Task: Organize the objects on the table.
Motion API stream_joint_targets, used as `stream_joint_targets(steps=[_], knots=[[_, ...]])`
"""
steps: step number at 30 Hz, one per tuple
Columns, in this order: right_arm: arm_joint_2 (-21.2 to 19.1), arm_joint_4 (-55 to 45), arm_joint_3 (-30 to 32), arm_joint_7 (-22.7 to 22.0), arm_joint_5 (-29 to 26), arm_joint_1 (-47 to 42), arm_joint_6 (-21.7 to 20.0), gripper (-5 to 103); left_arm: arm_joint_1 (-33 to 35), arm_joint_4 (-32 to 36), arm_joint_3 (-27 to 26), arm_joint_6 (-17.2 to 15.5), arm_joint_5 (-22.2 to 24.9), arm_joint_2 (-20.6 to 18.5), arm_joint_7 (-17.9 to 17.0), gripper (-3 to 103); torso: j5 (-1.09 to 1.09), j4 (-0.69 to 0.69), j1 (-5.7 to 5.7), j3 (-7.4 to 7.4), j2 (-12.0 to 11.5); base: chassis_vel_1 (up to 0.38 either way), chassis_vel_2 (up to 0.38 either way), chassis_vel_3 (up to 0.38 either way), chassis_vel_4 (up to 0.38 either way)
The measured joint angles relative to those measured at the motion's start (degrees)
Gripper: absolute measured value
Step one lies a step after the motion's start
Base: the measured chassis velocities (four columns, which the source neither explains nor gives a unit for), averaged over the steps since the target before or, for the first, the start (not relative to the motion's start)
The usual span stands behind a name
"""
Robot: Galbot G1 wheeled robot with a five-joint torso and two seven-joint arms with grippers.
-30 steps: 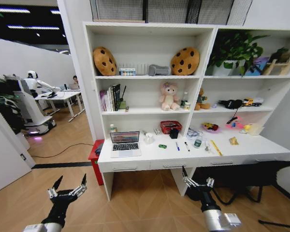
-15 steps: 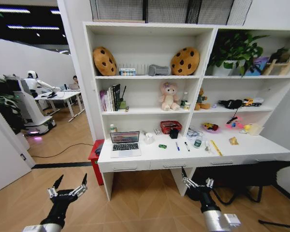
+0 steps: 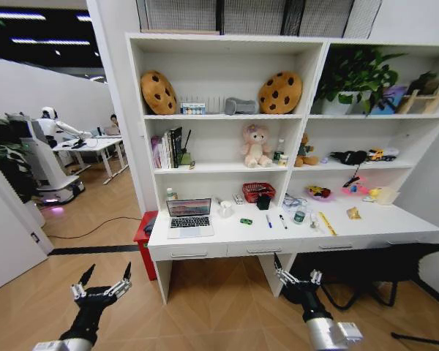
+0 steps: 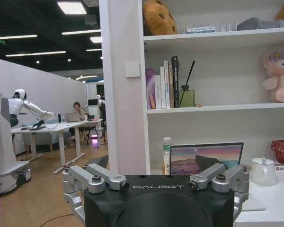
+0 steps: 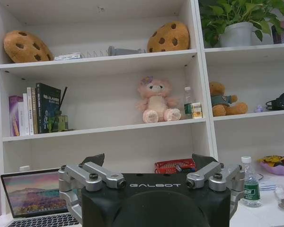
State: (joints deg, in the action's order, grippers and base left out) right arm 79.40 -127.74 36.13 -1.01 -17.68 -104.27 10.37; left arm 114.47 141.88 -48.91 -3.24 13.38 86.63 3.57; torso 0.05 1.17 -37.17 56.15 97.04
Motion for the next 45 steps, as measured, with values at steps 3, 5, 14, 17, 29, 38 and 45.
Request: stream_joint_targets(steps=[3, 5, 14, 17, 29, 38, 45], knots=[[-0.1, 0.4, 0.2, 0.0, -0.4, 0.1, -0.2, 100, 0.4, 0.0, -0.1, 0.0, -0.2, -0.1, 0.0, 100, 0.0, 0.0, 0.0, 0.0, 0.0, 0.0, 0.0, 0.0, 0.0], [-0.2, 0.4, 0.4, -0.1, -0.8, 0.1, -0.3, 100, 0.5, 0.0, -0.2, -0.2, -0.1, -0.2, 0.0, 100, 0.0, 0.0, 0.0, 0.0, 0.0, 0.0, 0.0, 0.0, 0.0], [-4.7, 0.8, 0.9, -1.8, -6.1, -0.6, -1.8, 100, 3.1, 0.4, -0.8, 0.0, -0.4, -0.6, 0.6, 100, 0.01, -0.01, 0.0, 0.0, 0.0, 0.0, 0.0, 0.0, 0.0], [-4.9, 1.4, 0.5, -1.8, -6.0, 0.7, -1.9, 100, 2.8, -0.1, -0.3, 0.3, -1.4, -0.4, 0.8, 100, 0.0, -0.01, 0.0, 0.0, 0.0, 0.0, 0.0, 0.0, 0.0], [-2.7, 1.7, 1.3, -2.2, -4.8, 0.7, -2.3, 100, 1.3, -0.9, 0.1, 0.8, -1.0, -0.4, 1.0, 100, 0.0, 0.0, 0.0, 0.0, 0.0, 0.0, 0.0, 0.0, 0.0], [-2.4, 1.3, 1.0, -1.9, -4.4, 0.9, -2.2, 100, 0.3, -1.8, 0.5, 0.7, -0.7, -0.2, 0.8, 100, 0.0, 0.0, 0.02, 0.0, 0.0, -0.057, 0.063, 0.062, -0.073], [-2.6, 1.3, 1.1, -1.7, -4.4, 1.0, -1.8, 100, 0.1, -2.3, 0.9, 0.7, -0.8, -0.1, 0.8, 100, -0.01, 0.0, -0.01, 0.01, 0.0, -0.207, 0.188, 0.214, -0.199]])
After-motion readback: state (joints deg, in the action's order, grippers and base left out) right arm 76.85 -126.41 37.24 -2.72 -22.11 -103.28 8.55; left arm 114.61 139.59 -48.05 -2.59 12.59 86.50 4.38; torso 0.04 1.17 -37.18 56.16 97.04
